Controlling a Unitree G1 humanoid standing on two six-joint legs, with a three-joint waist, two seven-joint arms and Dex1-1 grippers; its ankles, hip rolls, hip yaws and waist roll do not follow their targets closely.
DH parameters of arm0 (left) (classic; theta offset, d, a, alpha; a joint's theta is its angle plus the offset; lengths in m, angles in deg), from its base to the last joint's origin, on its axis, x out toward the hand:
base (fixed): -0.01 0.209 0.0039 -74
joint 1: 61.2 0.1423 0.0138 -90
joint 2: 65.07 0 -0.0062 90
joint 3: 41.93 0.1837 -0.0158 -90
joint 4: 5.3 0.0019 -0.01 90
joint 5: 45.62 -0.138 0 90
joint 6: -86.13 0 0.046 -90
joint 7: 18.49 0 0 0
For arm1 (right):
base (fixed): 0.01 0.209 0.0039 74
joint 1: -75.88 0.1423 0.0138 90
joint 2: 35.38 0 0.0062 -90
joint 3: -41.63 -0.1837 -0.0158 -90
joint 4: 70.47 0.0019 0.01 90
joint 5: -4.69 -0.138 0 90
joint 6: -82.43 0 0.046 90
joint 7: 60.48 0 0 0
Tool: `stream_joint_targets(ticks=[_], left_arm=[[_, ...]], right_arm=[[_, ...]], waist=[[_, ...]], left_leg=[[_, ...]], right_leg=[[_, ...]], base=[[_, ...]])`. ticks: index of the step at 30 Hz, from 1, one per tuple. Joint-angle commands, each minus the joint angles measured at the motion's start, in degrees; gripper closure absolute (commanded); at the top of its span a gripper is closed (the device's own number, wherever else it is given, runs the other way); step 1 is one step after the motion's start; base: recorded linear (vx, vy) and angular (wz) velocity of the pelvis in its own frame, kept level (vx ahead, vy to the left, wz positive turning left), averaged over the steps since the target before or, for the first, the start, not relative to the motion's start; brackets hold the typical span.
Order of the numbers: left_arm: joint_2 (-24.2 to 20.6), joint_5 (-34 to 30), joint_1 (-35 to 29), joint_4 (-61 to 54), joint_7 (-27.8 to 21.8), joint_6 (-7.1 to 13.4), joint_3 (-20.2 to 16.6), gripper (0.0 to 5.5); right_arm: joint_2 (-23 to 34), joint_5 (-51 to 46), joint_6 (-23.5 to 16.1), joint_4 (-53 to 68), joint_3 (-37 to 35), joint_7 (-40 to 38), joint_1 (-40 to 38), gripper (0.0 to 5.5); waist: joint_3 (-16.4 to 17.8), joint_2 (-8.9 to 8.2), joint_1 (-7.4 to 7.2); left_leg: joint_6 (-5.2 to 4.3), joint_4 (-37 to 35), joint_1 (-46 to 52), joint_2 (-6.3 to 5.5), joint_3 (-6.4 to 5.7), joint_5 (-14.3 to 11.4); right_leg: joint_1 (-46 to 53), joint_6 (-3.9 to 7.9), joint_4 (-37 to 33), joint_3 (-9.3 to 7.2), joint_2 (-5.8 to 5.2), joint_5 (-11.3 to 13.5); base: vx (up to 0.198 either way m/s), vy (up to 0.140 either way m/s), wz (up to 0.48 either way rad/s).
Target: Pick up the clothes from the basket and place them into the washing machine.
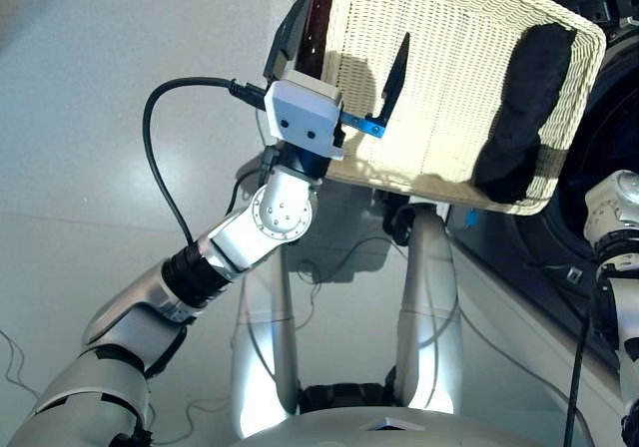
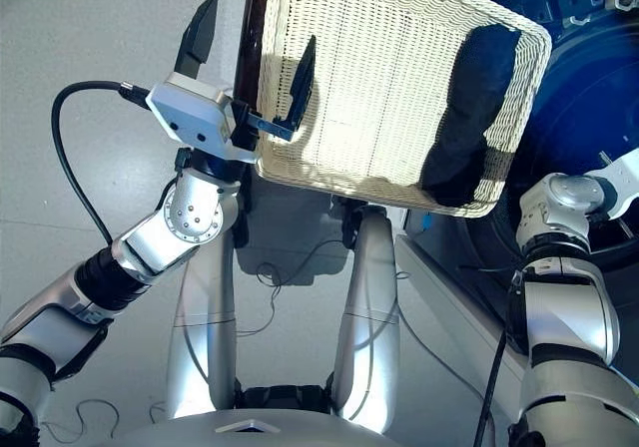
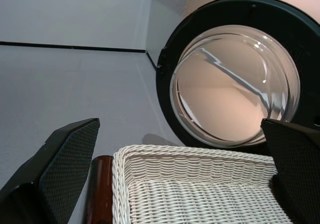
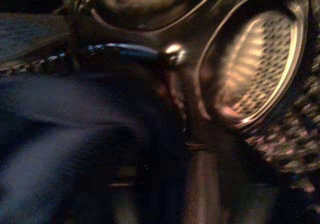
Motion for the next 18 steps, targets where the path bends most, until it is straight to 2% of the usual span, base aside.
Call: stream_joint_targets(ticks=[1,7,8,12,13,18], left_arm=[[1.98,-0.88,-0.41,-5.38,-0.38,2.23,-0.32,0.0],[2.38,-1.21,0.2,-4.97,-1.51,1.99,-1.59,0.0],[2.89,-1.01,0.5,-4.56,-1.89,2.21,-2.37,0.0],[3.55,-0.14,1.01,-3.81,-3.05,2.46,-3.16,0.0],[3.94,0.04,0.99,-3.65,-3.85,2.08,-3.79,0.0],[3.96,0.06,1.76,-3.28,-6.41,1.76,-4.65,0.0]], right_arm=[[5.87,-0.95,-3.26,4.44,3.84,2.43,1.56,0.0],[0.61,0.54,-6.41,15.3,4.56,4.52,-1.67,0.0],[-1.87,0.58,-8.08,19.92,4.33,5.98,-4.04,0.0],[-6.61,0.88,-10.04,28.85,5.07,9.6,-9.28,0.0],[-9.68,1.53,-11.04,34.79,5.63,11.15,-12.15,0.0],[-13.71,5.34,-10.17,45.89,9.02,17.57,-19.59,0.0]], waist=[[-0.92,1.68,-0.74],[-0.92,1.2,-0.9],[-0.92,1.14,-1.09],[-0.92,0.91,-1.29],[-0.92,0.98,-1.55],[-0.92,0.91,-2.02]], left_leg=[[-0.99,-0.25,4.66,1.83,1.06,-4.99],[-0.98,-1.29,5.88,2.22,1.19,-4.68],[-0.94,-2.01,6.6,2.26,1.3,-4.51],[-0.88,-4.5,9.18,2.37,1.65,-3.9],[-0.88,-6.22,10.8,2.37,2.06,-3.54],[-0.82,-9.55,14.51,2.52,2.75,-2.42]], right_leg=[[0.67,0.48,-8.05,0.65,2.65,5.93],[1.83,0.4,-9.18,0.22,2.91,6.04],[2.53,0.35,-9.86,0.15,2.96,6.13],[4.94,0.36,-12.42,0.31,2.98,6.85],[6.29,0.32,-14.01,0.34,3.0,7.27],[9.79,0.44,-17.27,0.67,2.91,8.46]], base=[[0.0,0.0,0.0],[0.0,0.0,0.0],[0.0,0.0,0.0],[0.0,0.0,0.0],[0.0,0.0,0.0],[0.0,0.0,0.0]])
